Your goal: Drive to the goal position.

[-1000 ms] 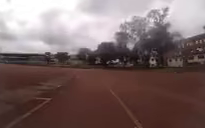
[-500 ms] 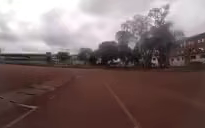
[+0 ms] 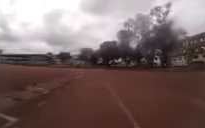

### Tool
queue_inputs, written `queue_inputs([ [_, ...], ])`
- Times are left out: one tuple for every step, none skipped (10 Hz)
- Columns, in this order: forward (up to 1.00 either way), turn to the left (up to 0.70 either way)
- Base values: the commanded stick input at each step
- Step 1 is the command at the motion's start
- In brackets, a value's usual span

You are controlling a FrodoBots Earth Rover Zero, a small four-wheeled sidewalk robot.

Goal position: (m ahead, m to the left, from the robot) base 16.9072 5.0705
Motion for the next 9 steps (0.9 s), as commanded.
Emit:
queue_inputs([
  [1.00,0.00],
  [1.00,0.00],
  [1.00,0.00],
  [1.00,0.00],
  [1.00,0.00],
  [1.00,0.00],
  [1.00,0.00],
  [1.00,0.00],
  [1.00,0.00],
])
